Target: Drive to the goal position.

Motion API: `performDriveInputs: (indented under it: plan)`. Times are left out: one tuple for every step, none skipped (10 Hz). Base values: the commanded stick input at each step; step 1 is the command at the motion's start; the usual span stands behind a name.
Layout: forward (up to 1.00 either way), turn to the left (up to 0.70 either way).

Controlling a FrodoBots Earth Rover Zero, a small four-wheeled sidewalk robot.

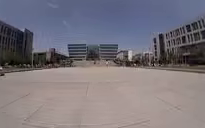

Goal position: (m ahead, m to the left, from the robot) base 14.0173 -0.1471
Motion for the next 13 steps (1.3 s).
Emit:
performDriveInputs:
  plan:
    - [0.7,0.02]
    - [0.7,0.02]
    - [0.7,0.02]
    - [0.7,0.02]
    - [0.7,0.02]
    - [0.7,0.02]
    - [0.7,0.02]
    - [0.7,0.02]
    - [0.7,0.02]
    - [0.7,0.02]
    - [0.7,0.02]
    - [0.7,0.02]
    - [0.7,0.02]
